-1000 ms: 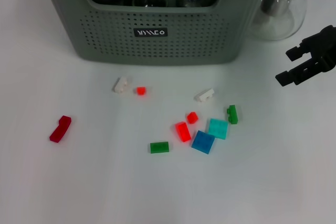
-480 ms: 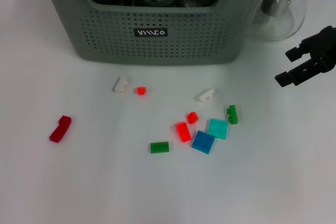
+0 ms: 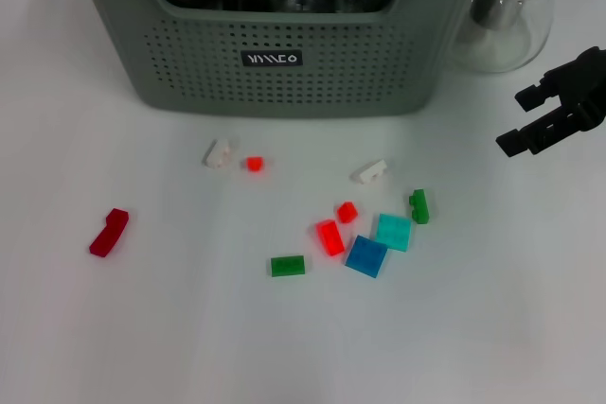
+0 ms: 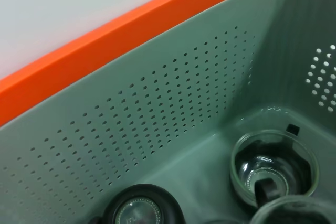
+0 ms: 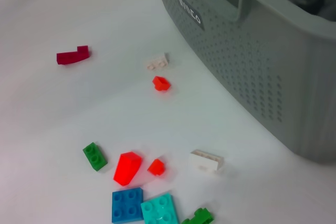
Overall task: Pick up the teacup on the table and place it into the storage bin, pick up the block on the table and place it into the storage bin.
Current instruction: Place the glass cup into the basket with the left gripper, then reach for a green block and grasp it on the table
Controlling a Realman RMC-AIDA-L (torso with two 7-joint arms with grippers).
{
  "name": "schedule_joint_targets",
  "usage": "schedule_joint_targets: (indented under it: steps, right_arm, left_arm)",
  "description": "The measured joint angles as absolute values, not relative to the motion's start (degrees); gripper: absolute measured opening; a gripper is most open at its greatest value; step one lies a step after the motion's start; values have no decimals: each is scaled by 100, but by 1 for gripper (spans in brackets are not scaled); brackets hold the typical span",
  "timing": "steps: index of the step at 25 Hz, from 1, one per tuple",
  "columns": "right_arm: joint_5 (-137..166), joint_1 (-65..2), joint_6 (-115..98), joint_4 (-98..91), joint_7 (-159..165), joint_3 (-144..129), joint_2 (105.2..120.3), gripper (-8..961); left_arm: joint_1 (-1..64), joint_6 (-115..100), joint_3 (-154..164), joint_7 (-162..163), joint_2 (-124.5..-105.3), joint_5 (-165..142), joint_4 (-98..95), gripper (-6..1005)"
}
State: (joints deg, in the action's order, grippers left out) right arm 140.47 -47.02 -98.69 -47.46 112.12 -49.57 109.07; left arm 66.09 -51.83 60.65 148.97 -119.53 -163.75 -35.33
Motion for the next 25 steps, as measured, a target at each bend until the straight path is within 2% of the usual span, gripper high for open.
schedule_joint_targets:
  steps: [8, 15, 18, 23, 25]
  right_arm:
    - [14054, -4691, -9870, -4746, 11212, -4957, 10907, 941]
    - [14054, -4651, -9872, -4755, 11195, -4957, 10900, 941]
    - [14054, -4648, -9869, -4767, 11181, -4947, 10889, 941]
    - [14043, -4650, -9871, -4758, 11100, -4912, 10891, 942]
    - [14022, -4655, -9873, -4751, 11069, -4903, 10896, 942]
  left_arm:
    - [6549, -5350, 6030, 14875, -11953, -16344, -3799, 306]
    - [6123, -6306, 5710, 14917, -12021, -16231, -5450, 390]
    - [5836, -6875, 5311, 14851, -12043, -15673, -6418, 426]
    - [4951, -7958, 4909, 14077, -11985, -13058, -7611, 652]
    - [4507, -8329, 4847, 13595, -11979, -11959, -7785, 654]
